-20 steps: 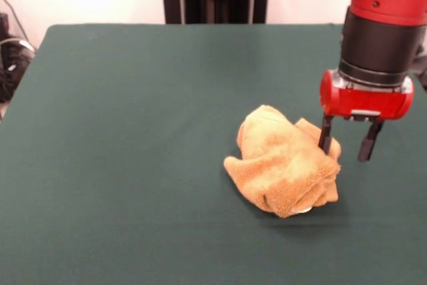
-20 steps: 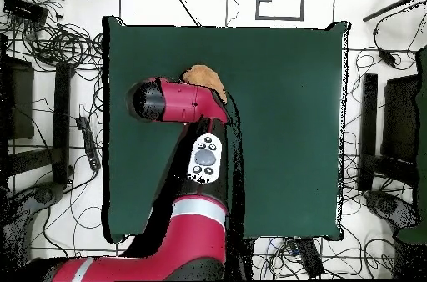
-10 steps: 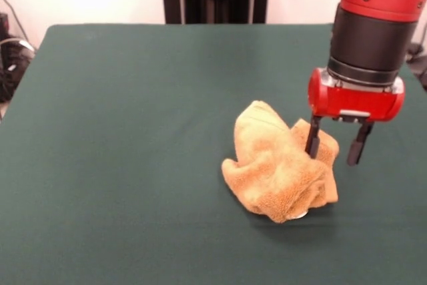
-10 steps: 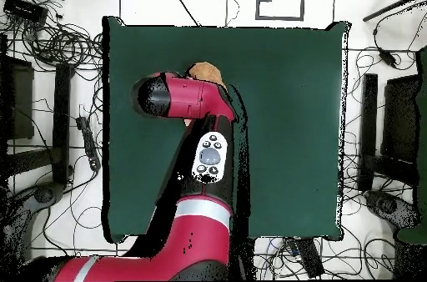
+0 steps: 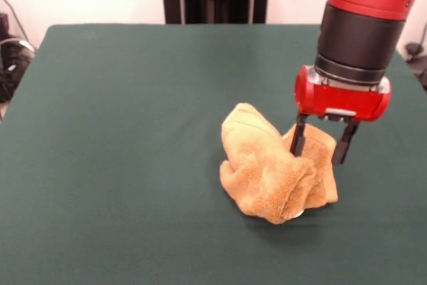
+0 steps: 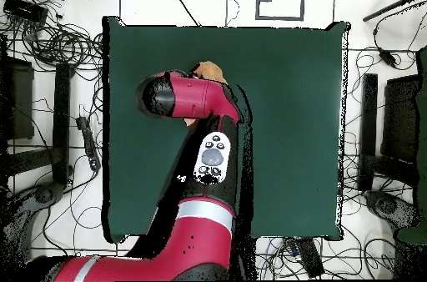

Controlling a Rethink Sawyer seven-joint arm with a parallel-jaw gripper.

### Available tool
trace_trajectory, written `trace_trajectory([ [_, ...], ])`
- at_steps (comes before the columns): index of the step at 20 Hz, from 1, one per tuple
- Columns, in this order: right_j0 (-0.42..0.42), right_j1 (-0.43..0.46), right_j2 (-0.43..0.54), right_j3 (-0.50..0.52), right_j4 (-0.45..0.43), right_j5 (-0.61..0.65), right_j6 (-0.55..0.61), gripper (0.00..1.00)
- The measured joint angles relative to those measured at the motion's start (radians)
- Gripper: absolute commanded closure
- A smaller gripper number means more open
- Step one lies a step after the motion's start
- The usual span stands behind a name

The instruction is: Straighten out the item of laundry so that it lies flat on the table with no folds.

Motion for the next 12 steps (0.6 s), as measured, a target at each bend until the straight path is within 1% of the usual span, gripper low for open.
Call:
trace_trajectory([
  [12,-0.006,0.062,-0.007,-0.076,-0.039,0.000,0.000,0.00],
])
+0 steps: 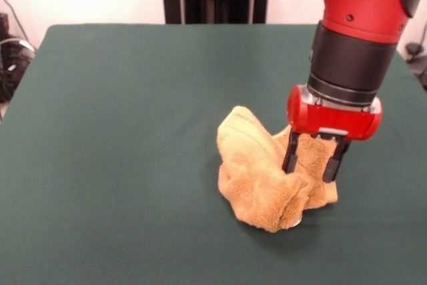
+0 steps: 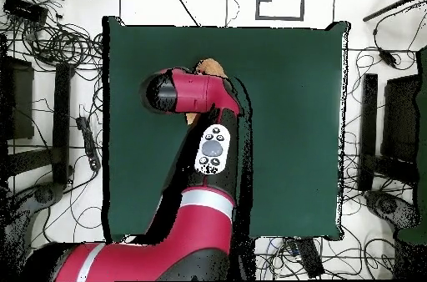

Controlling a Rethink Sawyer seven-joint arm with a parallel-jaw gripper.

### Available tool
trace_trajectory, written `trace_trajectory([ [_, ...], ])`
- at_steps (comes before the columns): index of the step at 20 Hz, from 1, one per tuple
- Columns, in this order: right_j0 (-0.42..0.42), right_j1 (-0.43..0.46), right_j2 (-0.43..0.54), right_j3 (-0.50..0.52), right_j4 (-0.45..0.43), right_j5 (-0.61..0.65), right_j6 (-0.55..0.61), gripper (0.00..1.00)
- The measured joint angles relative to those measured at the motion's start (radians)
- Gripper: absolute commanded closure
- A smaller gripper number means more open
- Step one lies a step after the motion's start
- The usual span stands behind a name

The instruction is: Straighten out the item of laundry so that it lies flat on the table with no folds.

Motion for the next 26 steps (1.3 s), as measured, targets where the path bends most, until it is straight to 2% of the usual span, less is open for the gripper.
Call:
trace_trajectory([
  [11,-0.009,0.025,-0.013,-0.059,-0.065,0.000,0.000,0.00],
  [26,-0.092,0.037,-0.016,-0.138,-0.135,0.000,0.000,0.00],
])
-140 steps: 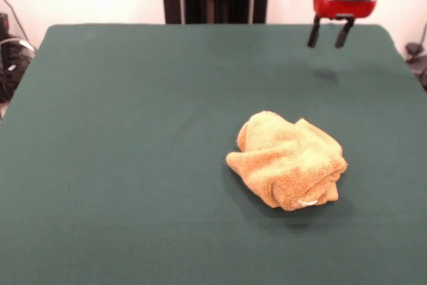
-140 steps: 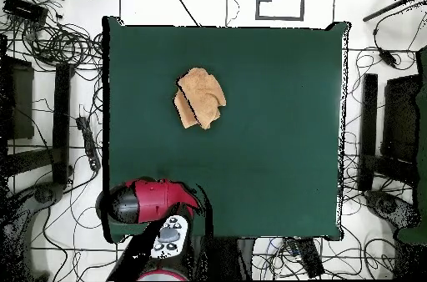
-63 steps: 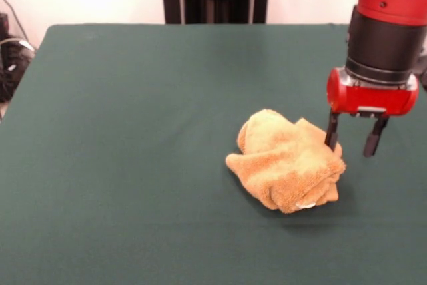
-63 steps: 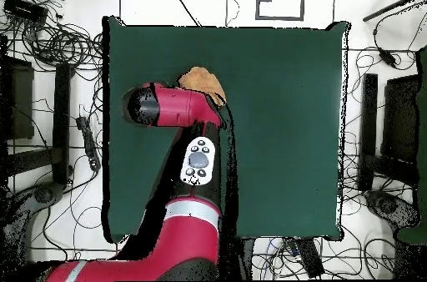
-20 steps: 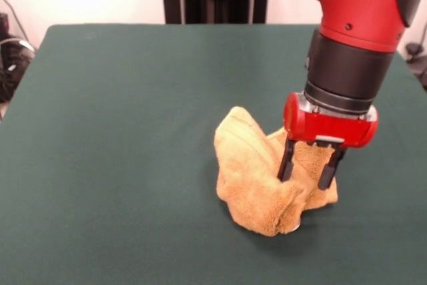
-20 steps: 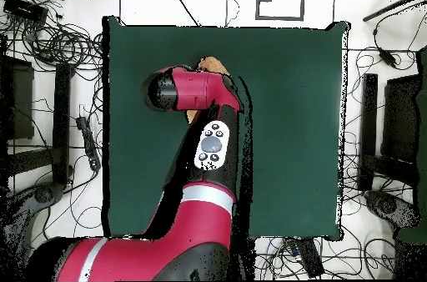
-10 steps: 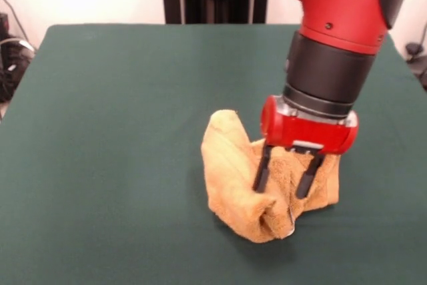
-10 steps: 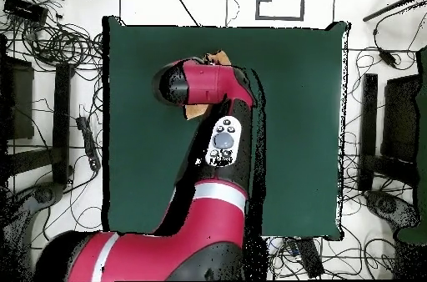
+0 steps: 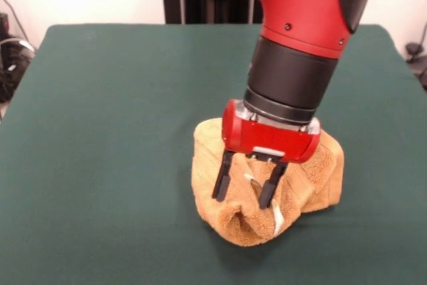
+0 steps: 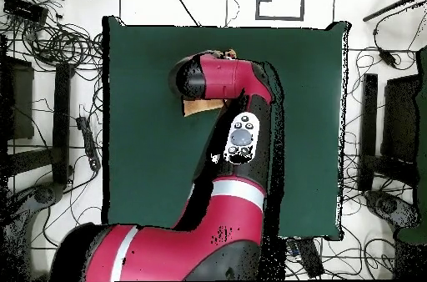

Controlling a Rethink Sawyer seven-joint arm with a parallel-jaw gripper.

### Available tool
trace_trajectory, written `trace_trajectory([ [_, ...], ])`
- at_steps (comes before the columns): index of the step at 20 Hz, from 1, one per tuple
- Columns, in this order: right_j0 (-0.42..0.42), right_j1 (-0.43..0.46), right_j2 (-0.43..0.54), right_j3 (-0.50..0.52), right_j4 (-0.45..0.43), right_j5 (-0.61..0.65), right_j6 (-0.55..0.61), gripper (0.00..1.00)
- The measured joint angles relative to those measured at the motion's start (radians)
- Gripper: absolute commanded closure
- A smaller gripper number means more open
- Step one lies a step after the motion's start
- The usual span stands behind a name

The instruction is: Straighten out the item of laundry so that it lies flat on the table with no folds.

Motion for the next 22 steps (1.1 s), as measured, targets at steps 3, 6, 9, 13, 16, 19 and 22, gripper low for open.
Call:
trace_trajectory([
  [3,-0.006,0.012,0.000,-0.016,-0.016,0.000,0.000,0.00],
  [6,-0.007,0.022,0.000,-0.023,-0.020,0.000,0.000,0.00],
  [9,-0.007,0.032,0.000,-0.030,-0.021,0.000,0.000,0.00],
  [13,-0.007,0.038,0.000,-0.035,-0.023,0.000,0.000,0.00],
  [16,-0.007,0.038,0.000,-0.035,-0.023,0.000,0.000,0.00],
  [19,-0.007,0.038,0.000,-0.035,-0.023,0.000,0.000,0.00],
  [22,-0.007,0.038,0.000,-0.035,-0.023,0.000,0.000,0.00],
])
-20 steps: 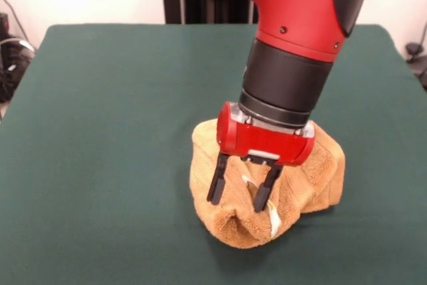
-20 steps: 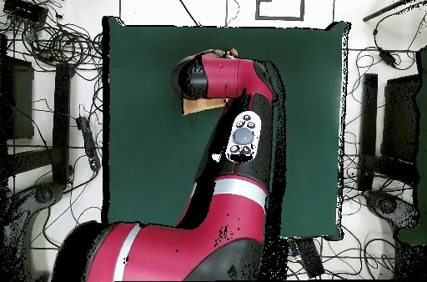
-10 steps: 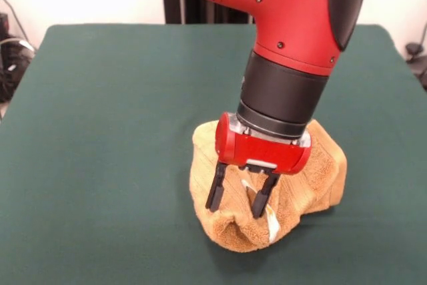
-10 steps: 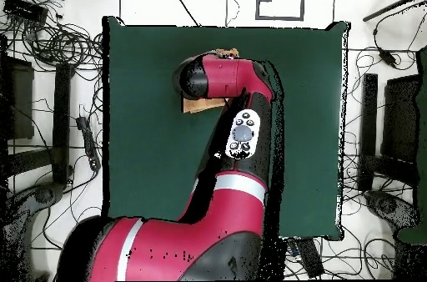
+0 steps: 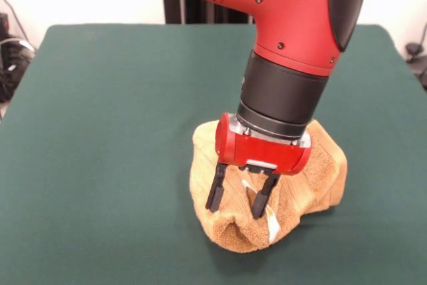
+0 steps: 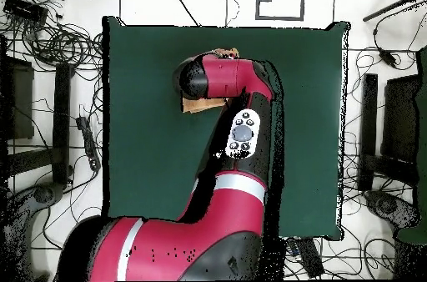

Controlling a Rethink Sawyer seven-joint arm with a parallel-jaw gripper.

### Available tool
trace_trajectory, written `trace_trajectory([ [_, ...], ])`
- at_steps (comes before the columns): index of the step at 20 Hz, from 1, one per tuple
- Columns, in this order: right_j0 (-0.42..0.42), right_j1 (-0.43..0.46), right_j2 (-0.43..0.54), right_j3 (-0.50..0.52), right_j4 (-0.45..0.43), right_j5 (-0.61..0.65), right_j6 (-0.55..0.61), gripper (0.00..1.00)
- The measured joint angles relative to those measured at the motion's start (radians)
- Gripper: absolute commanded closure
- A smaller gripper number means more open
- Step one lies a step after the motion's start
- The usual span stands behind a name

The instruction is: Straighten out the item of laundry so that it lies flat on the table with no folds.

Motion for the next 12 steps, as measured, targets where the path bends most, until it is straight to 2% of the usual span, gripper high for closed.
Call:
trace_trajectory([
  [1,0.000,0.000,0.000,0.000,0.000,0.000,0.000,1.00],
  [12,0.000,0.000,0.000,0.000,0.000,0.000,0.000,1.00],
])
